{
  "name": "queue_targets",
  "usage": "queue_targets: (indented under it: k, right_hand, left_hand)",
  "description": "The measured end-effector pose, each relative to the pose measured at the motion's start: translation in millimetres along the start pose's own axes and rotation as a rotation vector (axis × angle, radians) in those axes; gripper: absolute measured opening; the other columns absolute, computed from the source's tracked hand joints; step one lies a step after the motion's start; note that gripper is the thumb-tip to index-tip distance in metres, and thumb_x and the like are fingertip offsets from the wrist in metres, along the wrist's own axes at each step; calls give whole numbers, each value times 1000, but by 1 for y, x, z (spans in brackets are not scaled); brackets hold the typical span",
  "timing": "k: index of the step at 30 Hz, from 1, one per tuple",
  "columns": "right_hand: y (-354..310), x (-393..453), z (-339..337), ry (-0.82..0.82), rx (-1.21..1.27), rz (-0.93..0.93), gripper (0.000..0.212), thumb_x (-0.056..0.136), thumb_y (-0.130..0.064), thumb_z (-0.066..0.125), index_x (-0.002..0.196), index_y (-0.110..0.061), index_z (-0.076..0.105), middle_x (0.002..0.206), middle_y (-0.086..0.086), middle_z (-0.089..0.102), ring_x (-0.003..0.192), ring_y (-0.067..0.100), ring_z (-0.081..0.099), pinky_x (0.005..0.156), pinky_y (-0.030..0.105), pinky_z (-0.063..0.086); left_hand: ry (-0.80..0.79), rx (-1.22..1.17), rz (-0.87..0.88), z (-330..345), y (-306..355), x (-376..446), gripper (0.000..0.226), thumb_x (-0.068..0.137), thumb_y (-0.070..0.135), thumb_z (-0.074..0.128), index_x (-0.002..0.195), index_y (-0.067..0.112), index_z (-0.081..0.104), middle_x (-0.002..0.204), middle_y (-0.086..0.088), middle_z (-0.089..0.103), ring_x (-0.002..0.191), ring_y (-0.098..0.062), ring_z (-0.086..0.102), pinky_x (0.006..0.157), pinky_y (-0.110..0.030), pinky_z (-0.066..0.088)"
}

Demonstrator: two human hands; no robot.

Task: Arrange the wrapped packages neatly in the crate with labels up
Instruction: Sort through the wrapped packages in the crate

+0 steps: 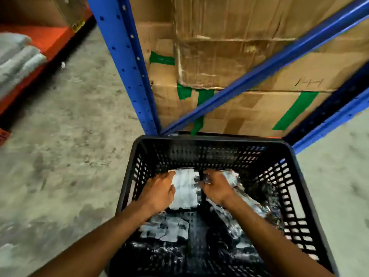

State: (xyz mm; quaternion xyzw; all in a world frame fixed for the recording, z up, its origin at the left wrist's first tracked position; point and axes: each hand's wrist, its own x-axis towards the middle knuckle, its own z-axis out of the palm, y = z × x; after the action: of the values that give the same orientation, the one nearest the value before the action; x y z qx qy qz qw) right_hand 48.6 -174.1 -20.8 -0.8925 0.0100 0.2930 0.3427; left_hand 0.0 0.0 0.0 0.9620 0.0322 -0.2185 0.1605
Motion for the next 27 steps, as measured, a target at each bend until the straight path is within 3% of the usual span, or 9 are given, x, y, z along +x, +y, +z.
queue_targets:
  k: [2, 6, 11, 14, 16, 19, 21, 23, 27]
  right_hand:
    - [22, 38, 38, 6, -16, 7, 20, 89, -12, 58, 103, 1, 62, 95, 13, 57, 102, 29, 62, 71, 26, 39]
    - [49, 84, 84, -20, -121, 99, 44, 92, -16, 54, 134, -6, 52, 139, 18, 53, 128, 34, 50, 102, 34, 41]
    - [52, 85, 105, 44, -132, 245, 53, 89, -25, 54, 139, -11, 47, 153, 15, 31, 137, 33, 39, 113, 35, 34]
    - [46, 79, 106, 43, -81, 288, 63, 87, -29, 52, 143, -6, 37, 152, 16, 30, 140, 32, 33, 113, 35, 30]
    - [42, 80, 104, 68, 27, 271, 65, 77, -32, 57, 135, -5, 44, 141, 17, 46, 131, 31, 45, 109, 37, 39]
    - [33, 75, 100, 85, 286, 138, 26, 73, -26, 58, 95, -12, 55, 94, 9, 63, 86, 23, 60, 84, 37, 53]
    - [20, 67, 95, 58, 509, 76, 5, 84, -15, 52, 89, -17, 51, 90, 7, 62, 79, 20, 57, 73, 33, 50]
    - [10, 59, 91, -31, 759, 45, 17, 94, -4, 40, 94, -17, 50, 102, 13, 67, 87, 21, 64, 79, 31, 54]
    - [9, 56, 90, -174, 934, 24, 30, 97, 7, 28, 104, -6, 55, 110, 20, 67, 99, 27, 67, 90, 37, 56]
  left_hand:
    - [-59, -87, -81, 40, -13, 31, 50, 96, 17, 39, 145, 13, 33, 146, -13, 45, 131, -29, 46, 105, -35, 39]
    - [-207, -187, -191, 93, -28, 80, 53, 98, 18, 35, 148, 6, 26, 155, -17, 29, 141, -28, 32, 112, -30, 30]
    - [-226, -286, -225, 105, -29, 82, 51, 98, 18, 32, 147, 7, 26, 156, -18, 25, 142, -30, 28, 110, -30, 29]
    - [-203, -432, -276, 98, -27, 81, 52, 98, 25, 33, 148, 9, 26, 156, -15, 27, 140, -30, 32, 108, -32, 31]
    - [-145, -618, -320, 93, -28, 86, 50, 95, 29, 34, 140, 10, 36, 152, -15, 34, 135, -30, 37, 108, -36, 33]
    - [-89, -859, -381, 88, -34, 86, 80, 80, 74, 35, 142, 23, 40, 150, -8, 41, 133, -29, 42, 112, -45, 32]
    - [-129, -955, -427, 80, -36, 76, 111, 59, 93, 37, 149, 29, 27, 157, -4, 30, 140, -29, 33, 113, -47, 27]
    - [-102, -971, -499, 77, -40, 69, 111, 66, 83, 49, 153, 25, 11, 160, -7, 18, 145, -30, 24, 112, -49, 25]
    - [59, -914, -537, 74, -53, 70, 107, 66, 52, 77, 150, 15, 22, 153, -14, 33, 138, -33, 36, 109, -44, 35]
